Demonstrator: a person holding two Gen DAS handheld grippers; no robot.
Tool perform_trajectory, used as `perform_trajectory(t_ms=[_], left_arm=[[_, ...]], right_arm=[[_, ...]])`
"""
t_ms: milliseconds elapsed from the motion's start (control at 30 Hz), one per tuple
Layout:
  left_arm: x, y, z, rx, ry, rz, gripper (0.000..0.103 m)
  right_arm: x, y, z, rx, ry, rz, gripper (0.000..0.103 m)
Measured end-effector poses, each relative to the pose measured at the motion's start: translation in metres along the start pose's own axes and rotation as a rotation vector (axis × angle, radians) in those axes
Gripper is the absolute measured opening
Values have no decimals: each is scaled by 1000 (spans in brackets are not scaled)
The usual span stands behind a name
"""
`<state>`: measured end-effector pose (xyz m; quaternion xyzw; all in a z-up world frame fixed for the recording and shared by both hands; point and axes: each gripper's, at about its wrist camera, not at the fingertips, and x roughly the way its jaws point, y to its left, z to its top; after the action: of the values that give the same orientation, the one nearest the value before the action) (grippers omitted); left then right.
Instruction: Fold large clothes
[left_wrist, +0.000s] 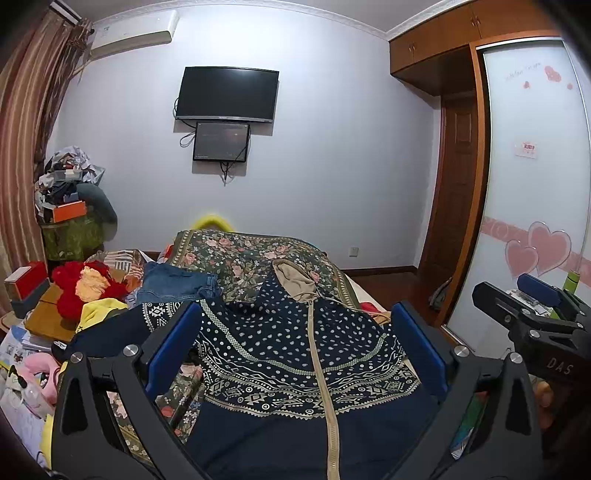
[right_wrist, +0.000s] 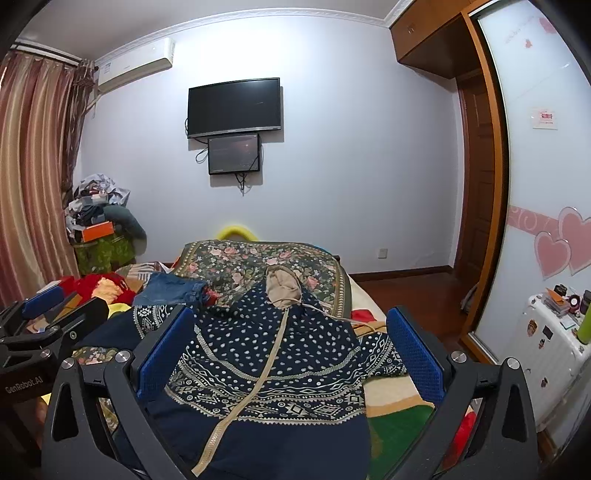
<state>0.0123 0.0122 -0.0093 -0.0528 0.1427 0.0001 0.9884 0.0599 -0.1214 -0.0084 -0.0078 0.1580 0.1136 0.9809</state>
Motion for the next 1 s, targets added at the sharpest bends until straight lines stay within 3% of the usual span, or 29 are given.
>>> perform_trajectory(t_ms=[1000], left_arm=[[0,9,0,-30,0,20,103]], right_arm=[[5,16,3,-28,-4,31,103]])
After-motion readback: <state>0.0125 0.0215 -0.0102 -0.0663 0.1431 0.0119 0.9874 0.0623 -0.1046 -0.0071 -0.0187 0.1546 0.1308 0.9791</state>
